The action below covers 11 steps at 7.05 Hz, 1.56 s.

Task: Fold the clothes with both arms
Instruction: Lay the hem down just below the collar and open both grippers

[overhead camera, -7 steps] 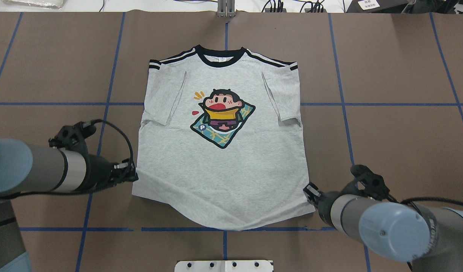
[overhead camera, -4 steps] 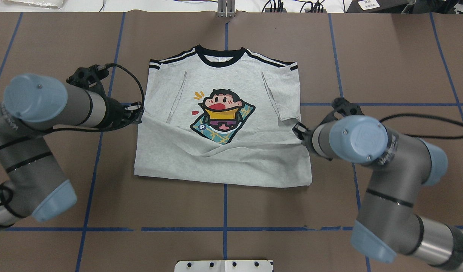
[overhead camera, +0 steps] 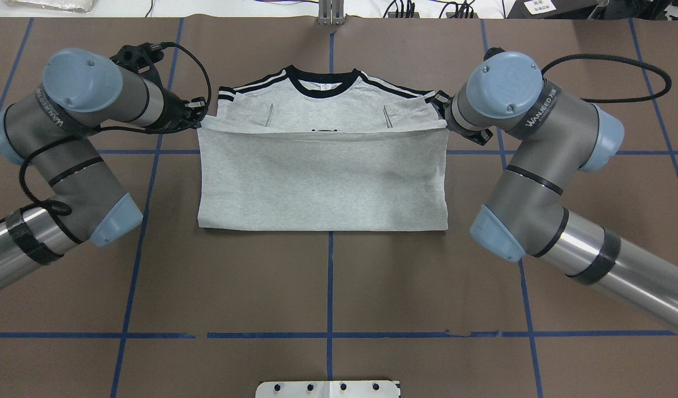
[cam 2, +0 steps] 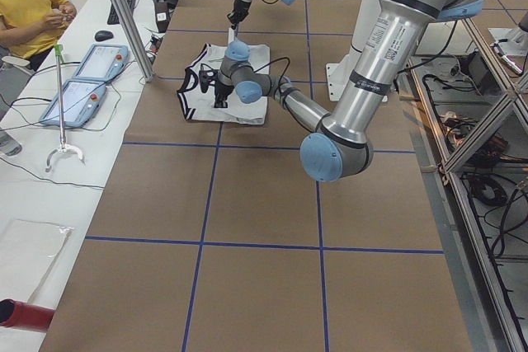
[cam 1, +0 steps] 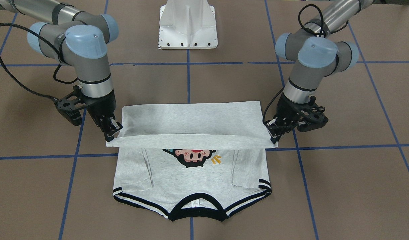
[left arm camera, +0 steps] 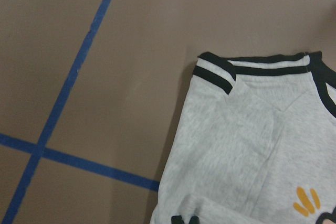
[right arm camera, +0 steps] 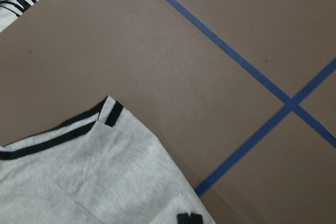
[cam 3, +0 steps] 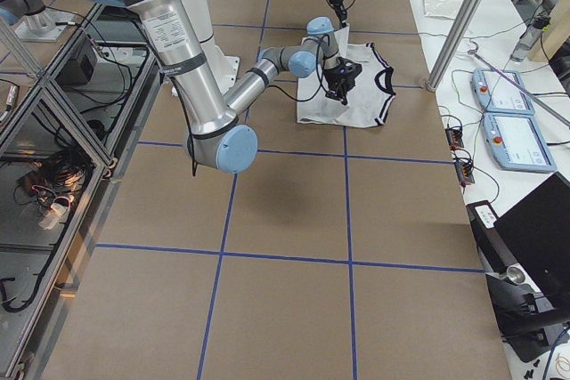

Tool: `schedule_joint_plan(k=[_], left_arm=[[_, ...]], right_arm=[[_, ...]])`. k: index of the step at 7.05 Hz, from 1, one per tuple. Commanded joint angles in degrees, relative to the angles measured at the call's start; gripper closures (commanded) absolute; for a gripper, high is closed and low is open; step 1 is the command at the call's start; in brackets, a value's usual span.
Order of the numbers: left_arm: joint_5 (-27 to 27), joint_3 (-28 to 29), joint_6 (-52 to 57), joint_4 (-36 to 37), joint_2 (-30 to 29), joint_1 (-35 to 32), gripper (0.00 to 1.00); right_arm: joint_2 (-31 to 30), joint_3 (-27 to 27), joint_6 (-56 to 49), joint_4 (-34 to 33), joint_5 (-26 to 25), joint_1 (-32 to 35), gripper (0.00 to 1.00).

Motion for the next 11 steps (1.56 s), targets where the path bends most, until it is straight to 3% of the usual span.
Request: schedule_joint_plan(k=[1,5,6,8,10,11], left_arm=[[0.10,10.27,0.21,-6.82,-4.52,-1.91,1.00],[2.30,16.90,0.92,-10.72,-7.61,-2.01,1.00],[2.30,18.39,0.92,-11.77,-8.65,-2.01,0.91],[2.30,19.72,0.92,-11.87,-9.98,-2.01,0.90],[2.30,21.82,1.18,-14.92,-9.98,-2.18,0.75],[2.21,22.00,2.05,-15.55,-9.98,-3.40,0.75]], right_arm=[[6.50,-10.50,-1.36,0.29,-0.17,1.78,1.00],[9.33,-20.81,-3.03,7.94,-0.52,4.06,1.00],[9.60,-22.31,-3.39,8.55,-0.52,4.07,1.00],[10.04,-23.02,-3.39,9.26,-0.52,3.98,1.00],[11.61,-24.51,-3.39,9.26,-0.52,4.07,1.00],[12.75,-25.13,-3.39,9.26,-0.61,4.42,1.00]])
